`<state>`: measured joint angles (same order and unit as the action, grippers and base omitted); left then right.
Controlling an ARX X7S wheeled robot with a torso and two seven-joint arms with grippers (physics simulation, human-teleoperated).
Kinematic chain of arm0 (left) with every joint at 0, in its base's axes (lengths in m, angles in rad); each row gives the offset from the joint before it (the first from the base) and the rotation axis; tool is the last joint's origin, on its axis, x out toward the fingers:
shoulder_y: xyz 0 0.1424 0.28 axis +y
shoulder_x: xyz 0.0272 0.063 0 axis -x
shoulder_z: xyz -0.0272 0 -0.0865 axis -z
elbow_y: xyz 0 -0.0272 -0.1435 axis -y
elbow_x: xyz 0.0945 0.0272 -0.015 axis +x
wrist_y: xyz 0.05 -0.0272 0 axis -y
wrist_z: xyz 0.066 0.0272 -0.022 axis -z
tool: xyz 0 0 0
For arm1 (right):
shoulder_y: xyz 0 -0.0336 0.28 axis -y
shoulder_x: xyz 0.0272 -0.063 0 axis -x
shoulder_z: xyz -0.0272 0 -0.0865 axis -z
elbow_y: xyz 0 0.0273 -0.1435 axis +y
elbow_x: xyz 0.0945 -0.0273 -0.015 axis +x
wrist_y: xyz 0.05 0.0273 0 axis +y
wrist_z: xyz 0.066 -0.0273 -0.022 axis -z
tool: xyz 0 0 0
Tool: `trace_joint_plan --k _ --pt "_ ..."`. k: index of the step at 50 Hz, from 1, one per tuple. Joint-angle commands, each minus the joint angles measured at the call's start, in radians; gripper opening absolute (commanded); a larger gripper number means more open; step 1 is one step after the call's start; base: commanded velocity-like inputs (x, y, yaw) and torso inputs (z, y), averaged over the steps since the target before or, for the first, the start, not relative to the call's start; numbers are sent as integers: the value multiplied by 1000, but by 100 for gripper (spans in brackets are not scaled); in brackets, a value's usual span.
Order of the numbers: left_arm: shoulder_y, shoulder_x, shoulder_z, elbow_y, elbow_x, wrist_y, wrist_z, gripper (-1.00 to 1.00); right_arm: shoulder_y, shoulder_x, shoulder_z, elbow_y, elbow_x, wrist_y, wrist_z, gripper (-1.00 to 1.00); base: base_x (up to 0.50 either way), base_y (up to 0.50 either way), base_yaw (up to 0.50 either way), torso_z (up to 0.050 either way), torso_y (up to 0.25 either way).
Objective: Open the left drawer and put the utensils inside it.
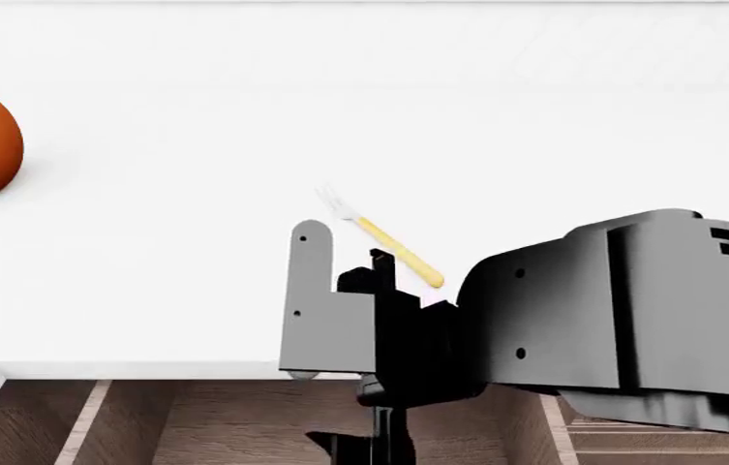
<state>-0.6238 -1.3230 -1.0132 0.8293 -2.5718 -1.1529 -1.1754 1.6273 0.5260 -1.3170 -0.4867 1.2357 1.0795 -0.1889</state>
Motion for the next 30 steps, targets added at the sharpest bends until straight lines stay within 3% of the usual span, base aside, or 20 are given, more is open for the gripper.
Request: trace_joint_plan --k 1,21,30 --pt "3 3 -3 1 1 -2 0 100 -2 5 1 -3 -1 -2 8 100 0 0 0 0 0" --pt "3 -8 -2 1 4 10 7 100 121 34 168 -68 204 -7 159 100 0 0 0 0 0" --pt "5 -8 -4 1 4 10 7 100 103 64 198 34 115 -58 218 100 0 0 0 0 0"
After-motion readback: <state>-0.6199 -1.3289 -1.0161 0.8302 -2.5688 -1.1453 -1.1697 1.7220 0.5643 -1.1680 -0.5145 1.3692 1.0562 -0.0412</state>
